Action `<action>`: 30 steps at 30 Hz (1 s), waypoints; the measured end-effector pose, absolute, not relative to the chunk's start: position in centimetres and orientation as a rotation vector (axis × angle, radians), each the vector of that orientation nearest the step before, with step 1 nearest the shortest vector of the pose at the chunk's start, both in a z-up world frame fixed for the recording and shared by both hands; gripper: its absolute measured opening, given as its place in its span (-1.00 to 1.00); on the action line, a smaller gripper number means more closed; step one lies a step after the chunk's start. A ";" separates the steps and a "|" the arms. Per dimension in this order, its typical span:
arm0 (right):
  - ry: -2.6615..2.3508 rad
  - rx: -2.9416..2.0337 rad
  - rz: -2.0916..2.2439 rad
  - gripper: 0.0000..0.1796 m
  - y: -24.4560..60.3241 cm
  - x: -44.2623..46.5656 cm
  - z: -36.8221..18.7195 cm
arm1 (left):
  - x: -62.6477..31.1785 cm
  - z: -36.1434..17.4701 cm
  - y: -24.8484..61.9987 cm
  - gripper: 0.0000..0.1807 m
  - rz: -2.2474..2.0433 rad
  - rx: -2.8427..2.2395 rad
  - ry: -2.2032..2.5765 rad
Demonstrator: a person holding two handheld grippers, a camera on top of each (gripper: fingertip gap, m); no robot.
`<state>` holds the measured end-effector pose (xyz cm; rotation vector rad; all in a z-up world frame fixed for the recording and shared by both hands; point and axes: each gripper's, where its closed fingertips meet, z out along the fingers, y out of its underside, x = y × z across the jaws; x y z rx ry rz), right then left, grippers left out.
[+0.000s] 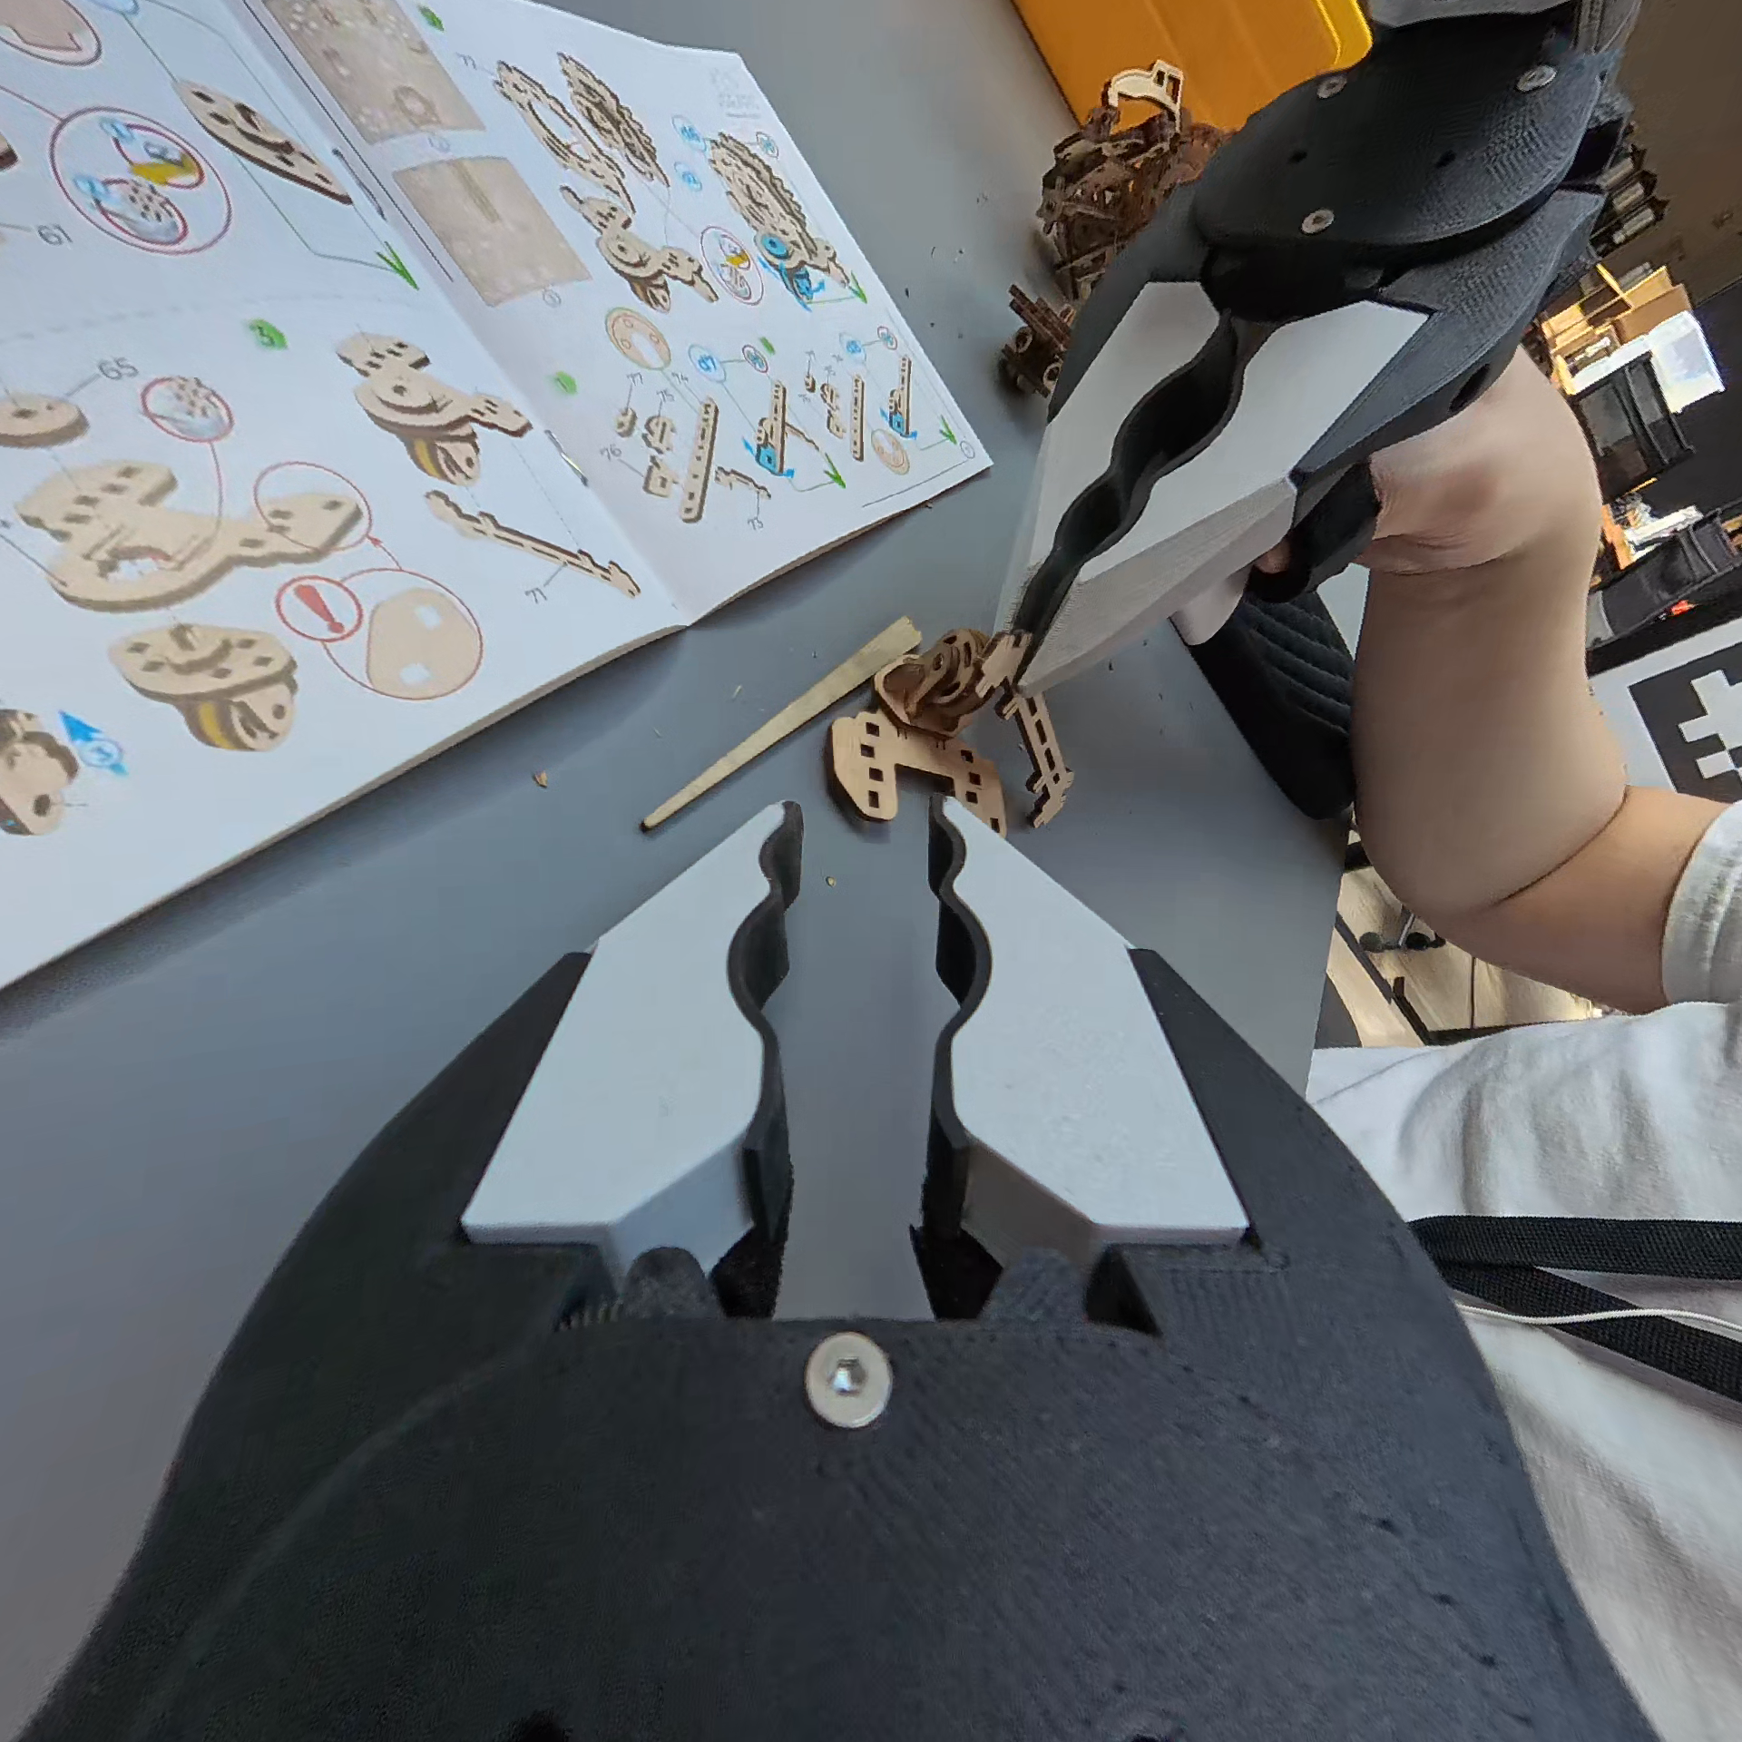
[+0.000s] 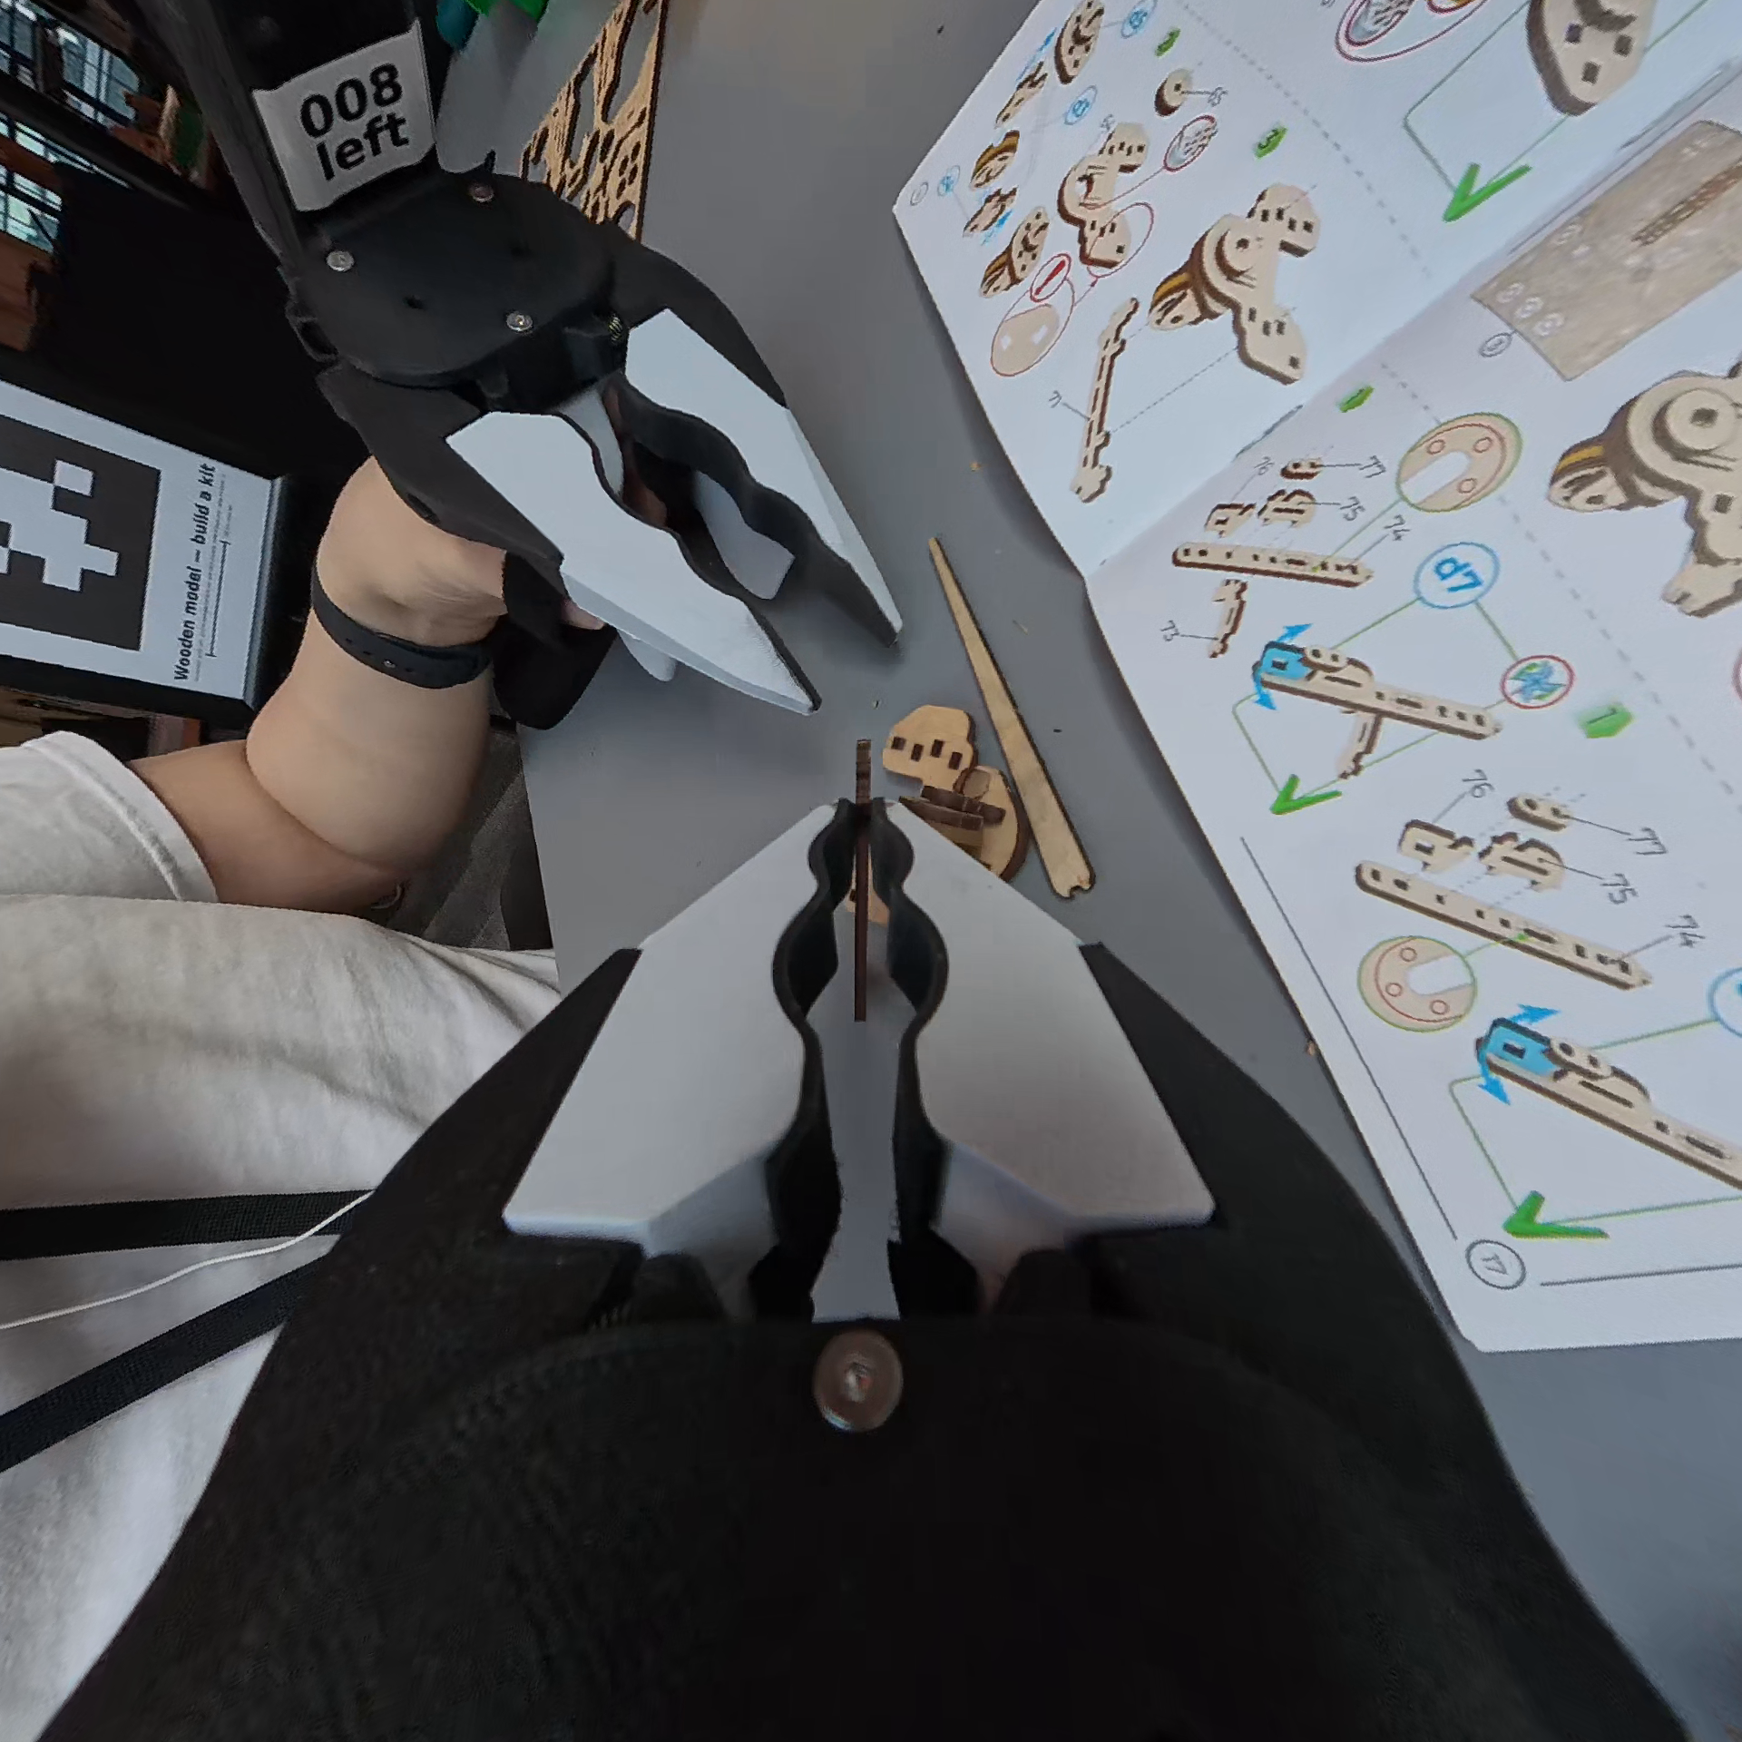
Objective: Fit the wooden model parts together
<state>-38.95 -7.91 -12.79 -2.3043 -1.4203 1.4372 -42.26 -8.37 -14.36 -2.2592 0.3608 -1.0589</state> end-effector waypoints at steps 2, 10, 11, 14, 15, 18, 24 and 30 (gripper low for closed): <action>-1.365 -2.302 1.499 -0.98 -7.6 -38.6 -12.7 | -41.8 -14.6 -8.2 -0.72 -1.101 -2.274 0.364; -1.274 -2.257 1.604 -0.98 -7.2 -37.3 -12.8 | -39.8 -14.7 -7.8 -0.82 -1.377 -2.274 0.262; -1.272 -2.253 1.604 -0.98 -7.2 -37.2 -12.8 | -39.6 -14.6 -7.8 -0.85 -1.391 -2.268 0.264; -1.277 -2.245 1.611 -0.98 -7.3 -37.2 -12.8 | -39.2 -14.7 -7.8 -0.95 -1.365 -2.269 0.291; -1.283 -2.238 1.588 -0.98 -7.2 -37.2 -12.7 | -39.2 -14.6 -7.7 -0.95 -1.356 -2.267 0.289; -1.337 -2.149 1.436 -0.98 -7.0 -37.9 -11.2 | -38.9 -13.8 -7.9 -0.99 -1.373 -2.252 0.280; -1.472 -2.210 1.139 -0.99 -7.6 -39.2 -11.5 | -39.3 -13.2 -7.7 -0.99 -1.210 -2.295 0.266; -1.508 -2.189 1.035 -0.99 -7.1 -39.9 -12.5 | -39.3 -13.3 -7.9 -0.99 -1.217 -2.283 0.219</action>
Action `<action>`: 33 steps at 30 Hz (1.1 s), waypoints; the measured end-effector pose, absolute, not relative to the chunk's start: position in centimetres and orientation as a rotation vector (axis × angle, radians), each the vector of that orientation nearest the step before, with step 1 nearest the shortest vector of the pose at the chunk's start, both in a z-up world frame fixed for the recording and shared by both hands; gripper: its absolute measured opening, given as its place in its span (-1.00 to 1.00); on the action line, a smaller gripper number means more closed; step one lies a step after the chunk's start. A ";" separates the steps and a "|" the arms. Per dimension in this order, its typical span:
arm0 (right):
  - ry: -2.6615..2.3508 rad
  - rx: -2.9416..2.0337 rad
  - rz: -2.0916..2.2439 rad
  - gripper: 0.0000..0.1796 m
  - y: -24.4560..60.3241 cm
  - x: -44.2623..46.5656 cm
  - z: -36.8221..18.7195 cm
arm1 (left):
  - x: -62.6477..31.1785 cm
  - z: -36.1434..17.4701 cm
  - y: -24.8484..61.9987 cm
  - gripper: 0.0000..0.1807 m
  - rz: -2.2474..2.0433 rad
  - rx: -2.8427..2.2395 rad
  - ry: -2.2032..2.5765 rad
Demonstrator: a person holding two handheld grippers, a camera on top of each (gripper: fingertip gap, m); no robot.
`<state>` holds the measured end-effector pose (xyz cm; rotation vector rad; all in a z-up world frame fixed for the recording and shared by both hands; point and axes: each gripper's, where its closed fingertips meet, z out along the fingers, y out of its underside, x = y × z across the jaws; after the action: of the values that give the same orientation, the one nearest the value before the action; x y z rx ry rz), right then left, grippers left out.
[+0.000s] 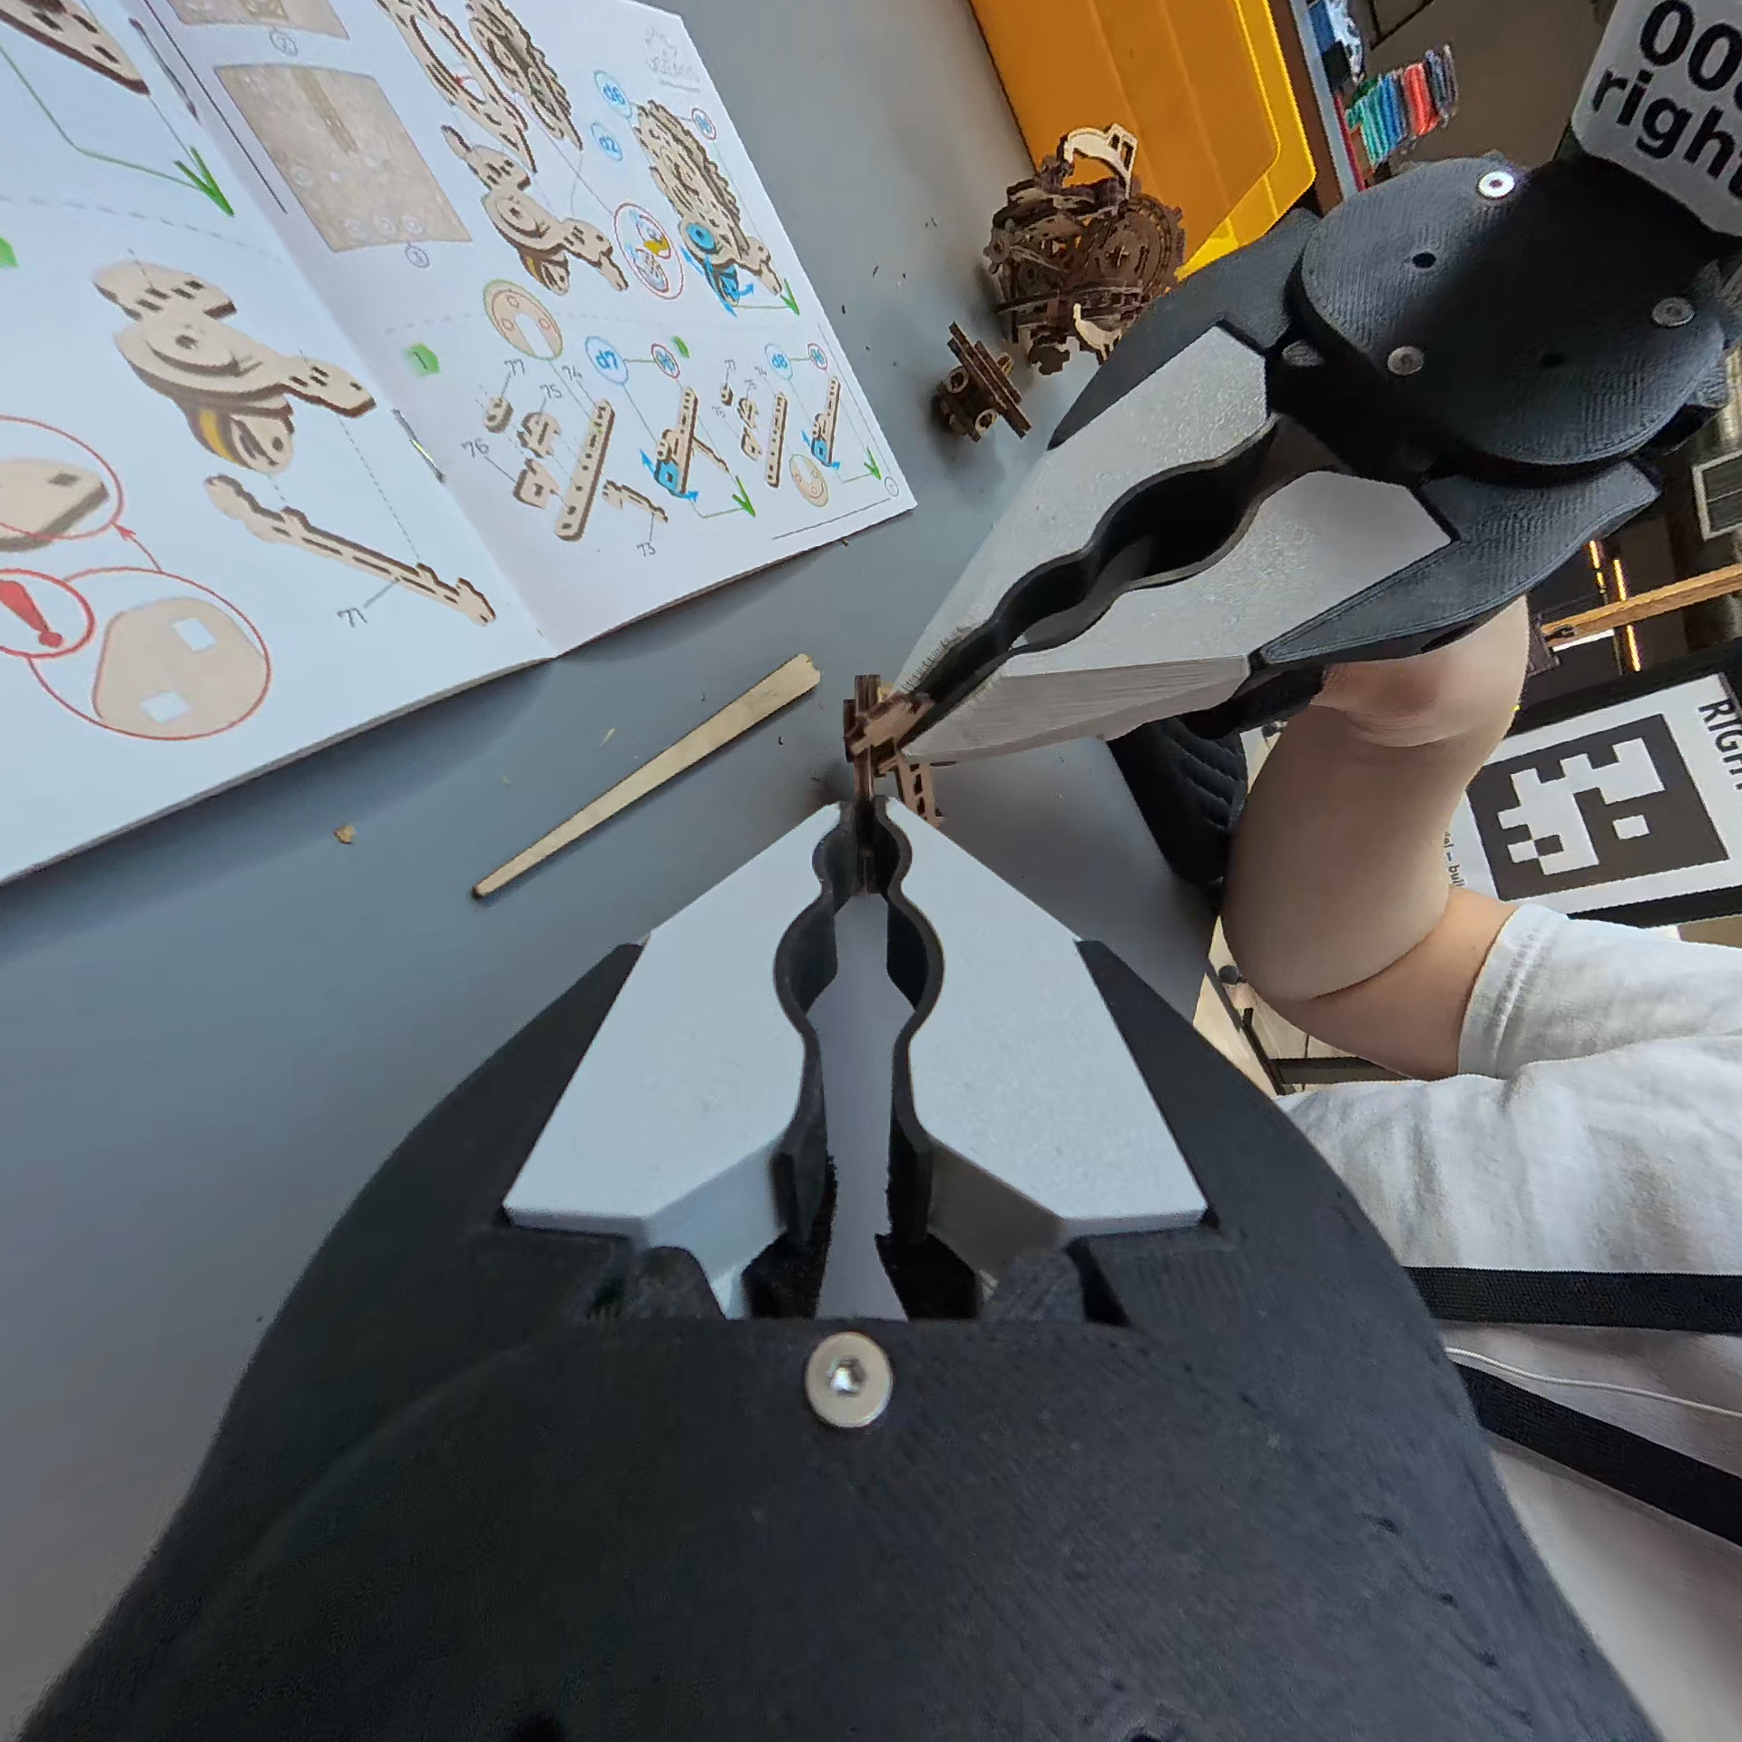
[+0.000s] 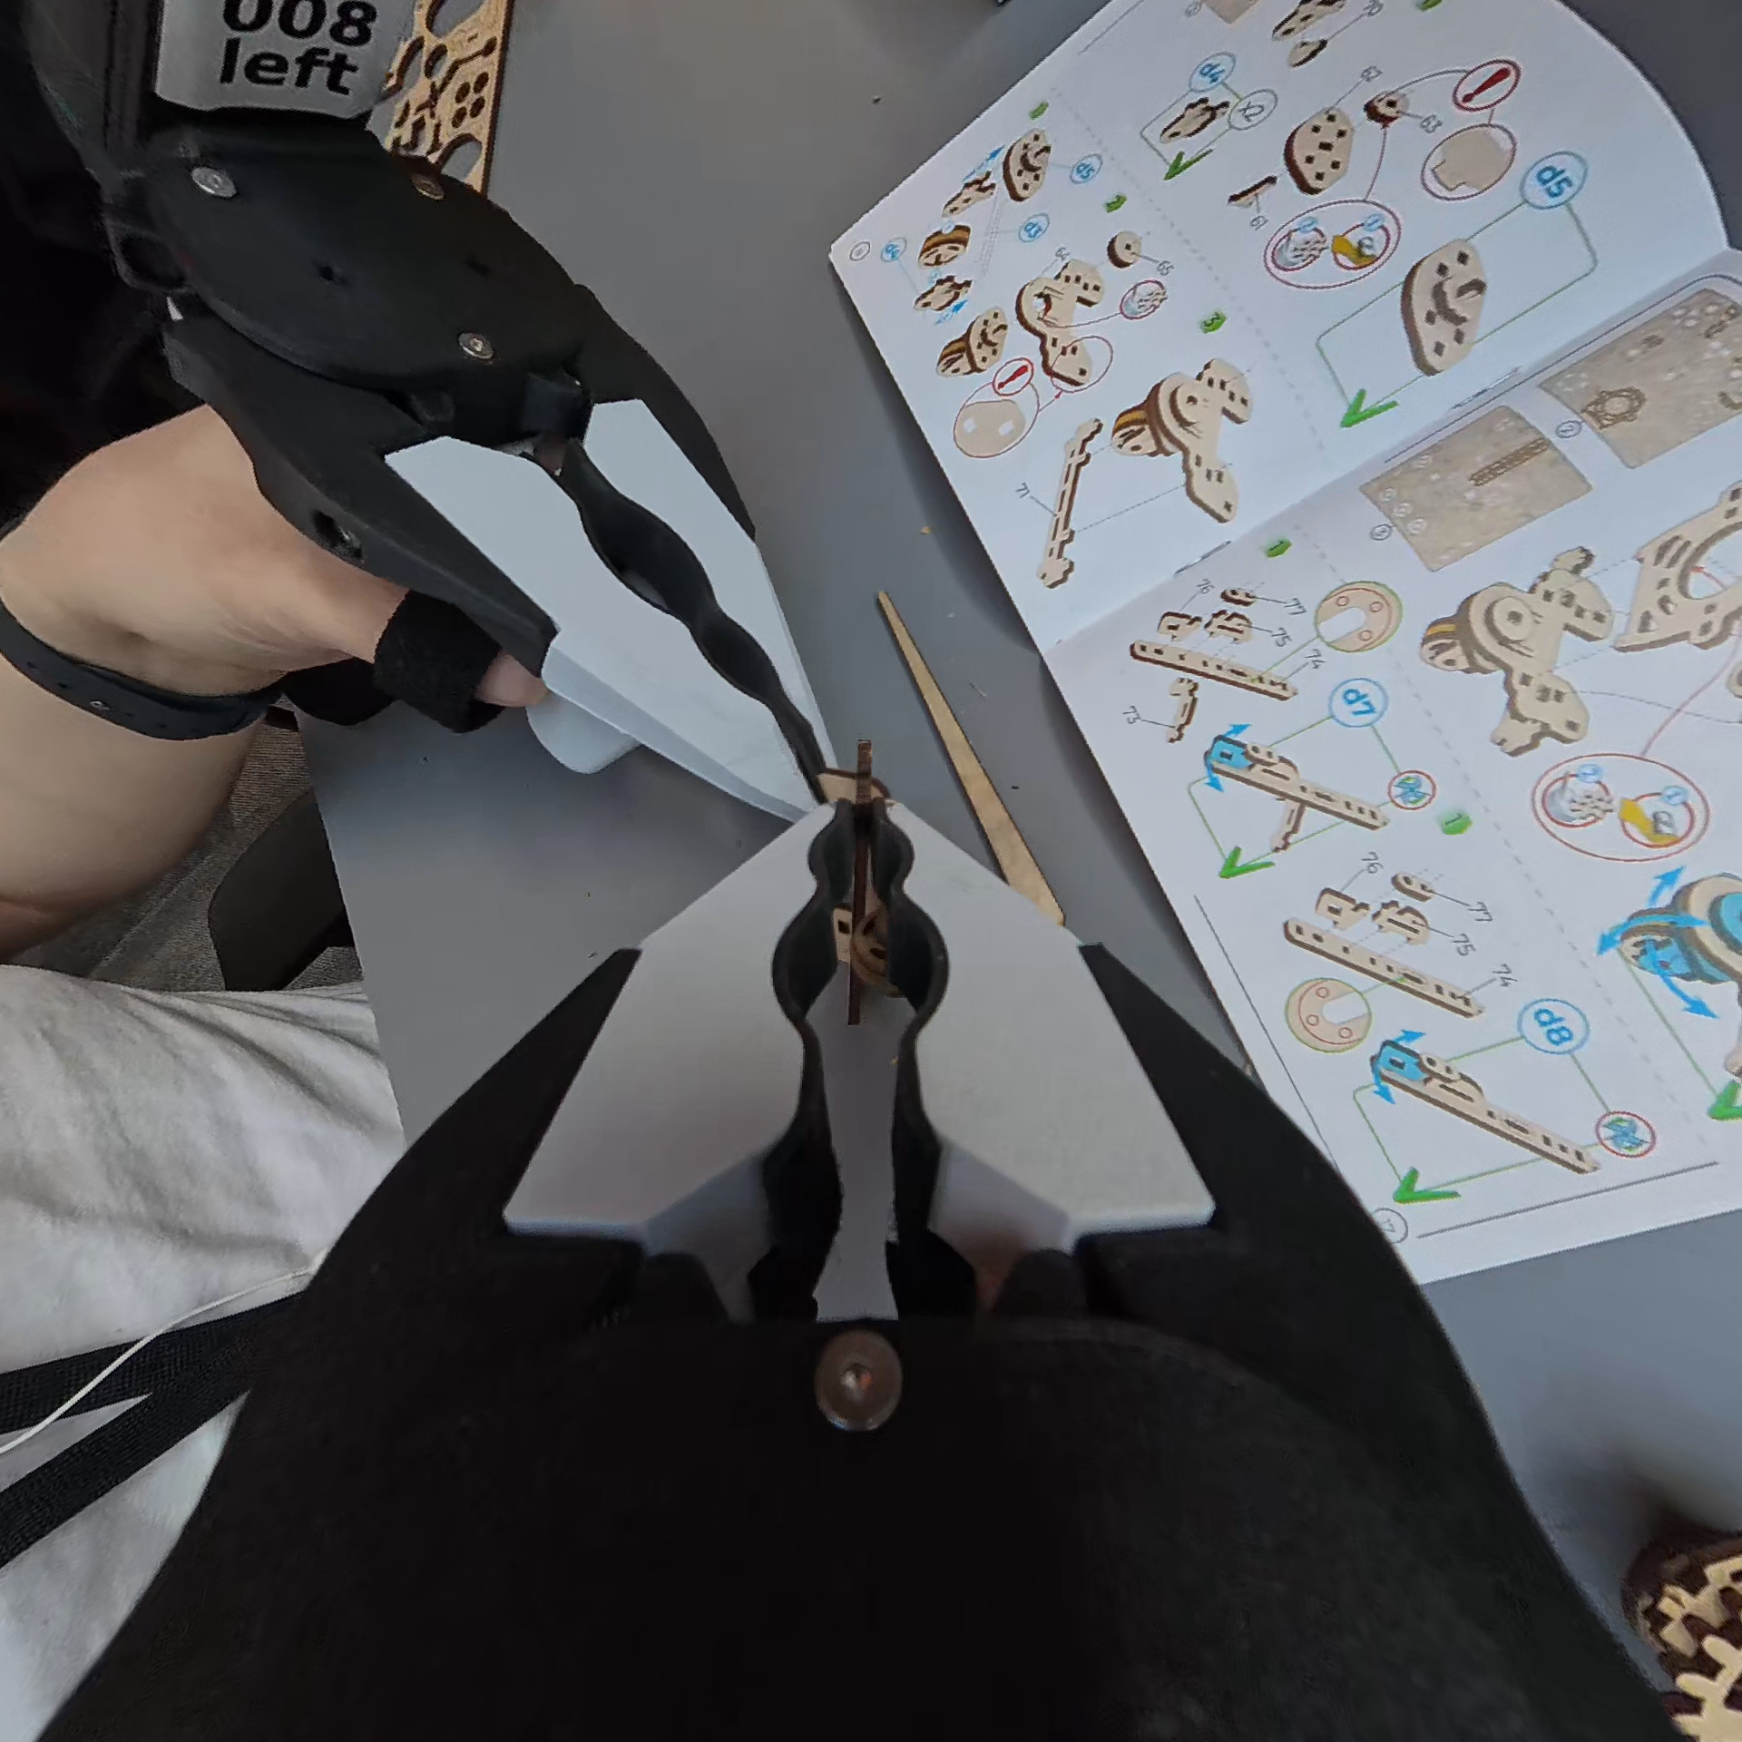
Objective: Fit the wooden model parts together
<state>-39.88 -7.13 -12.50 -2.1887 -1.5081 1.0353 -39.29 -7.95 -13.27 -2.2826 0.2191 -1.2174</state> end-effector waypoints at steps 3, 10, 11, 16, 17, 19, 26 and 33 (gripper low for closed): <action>-1.514 -2.168 1.078 -0.98 -7.4 -40.1 -12.5 | -39.4 -13.2 -7.9 -1.00 -1.270 -2.255 0.173; -1.466 -2.164 1.145 -0.98 -7.2 -40.4 -13.0 | -39.5 -13.6 -7.9 -0.99 -1.260 -2.235 0.186; -1.466 -2.157 1.148 -0.98 -7.1 -40.4 -13.0 | -39.5 -13.6 -7.9 -0.99 -1.262 -2.228 0.187; -1.448 -2.158 1.163 -0.98 -6.8 -40.4 -13.2 | -39.4 -13.4 -7.6 -0.97 -1.305 -2.177 0.169; -1.439 -2.160 1.178 -0.98 -6.8 -40.4 -13.2 | -39.3 -13.4 -7.6 -0.96 -1.322 -2.166 0.153; -1.417 -2.168 1.207 -0.98 -6.6 -40.4 -13.3 | -39.3 -13.5 -7.4 -0.96 -1.357 -2.147 0.116; -1.397 -2.175 1.266 -0.98 -6.6 -40.1 -13.7 | -39.1 -14.2 -6.9 -0.98 -1.340 -2.163 0.072; -1.468 -2.085 1.192 -0.95 -6.3 -39.9 -14.0 | -39.1 -14.5 -6.9 -0.98 -1.331 -2.180 0.069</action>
<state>-39.89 -6.34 -14.04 -2.0850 -1.4677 1.1923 -39.09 -6.85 -14.46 -2.1797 0.0694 -1.3312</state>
